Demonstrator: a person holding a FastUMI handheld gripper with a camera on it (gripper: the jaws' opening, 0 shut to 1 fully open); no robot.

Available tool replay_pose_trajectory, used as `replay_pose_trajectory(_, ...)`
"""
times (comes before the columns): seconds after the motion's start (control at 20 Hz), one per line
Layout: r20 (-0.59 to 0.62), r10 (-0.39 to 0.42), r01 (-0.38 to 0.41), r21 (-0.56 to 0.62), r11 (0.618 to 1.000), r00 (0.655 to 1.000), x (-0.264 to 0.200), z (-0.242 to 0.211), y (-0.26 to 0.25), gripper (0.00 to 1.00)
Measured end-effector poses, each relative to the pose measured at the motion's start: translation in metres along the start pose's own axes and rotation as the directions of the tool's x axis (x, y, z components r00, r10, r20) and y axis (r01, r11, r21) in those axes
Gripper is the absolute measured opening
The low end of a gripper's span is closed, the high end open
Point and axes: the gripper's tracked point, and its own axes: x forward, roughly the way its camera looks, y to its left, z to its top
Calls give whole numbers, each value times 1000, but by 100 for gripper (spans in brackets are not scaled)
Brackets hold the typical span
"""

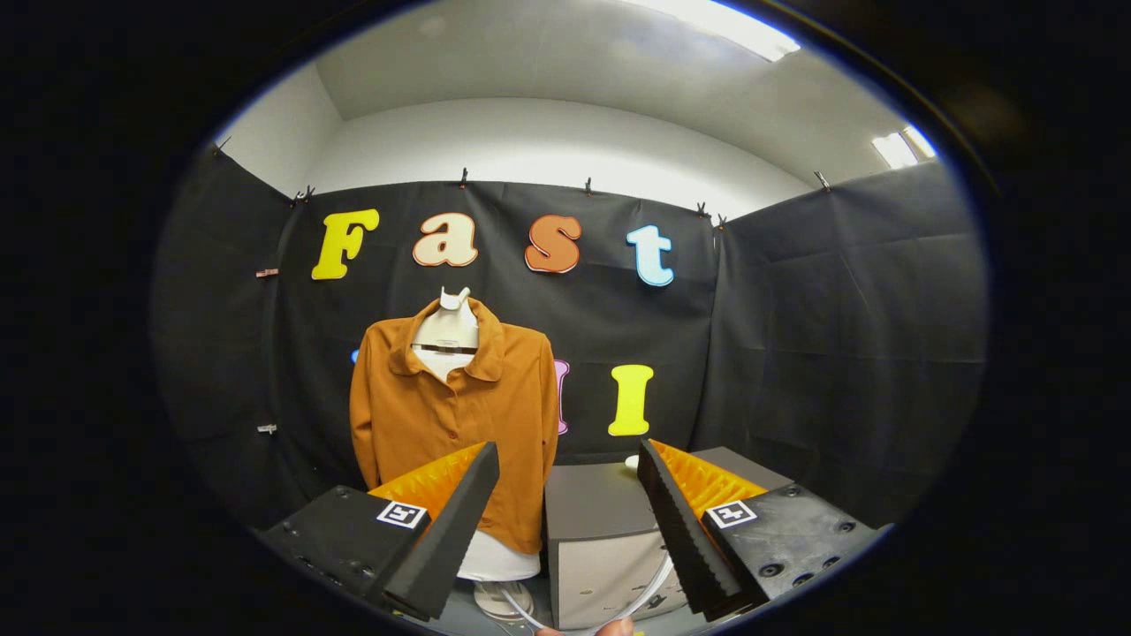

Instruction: Iron the clothes twice with a garment steamer, once on the left side and once on the right side.

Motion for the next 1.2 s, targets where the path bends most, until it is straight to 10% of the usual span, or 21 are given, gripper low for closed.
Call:
replay_pose_trajectory(0.65,-179,49,-44,30,999,983,133,-66,-72,99)
replay_pose_trajectory(1.2,-519,86,-70,50,996,850,219,-185,-117,99)
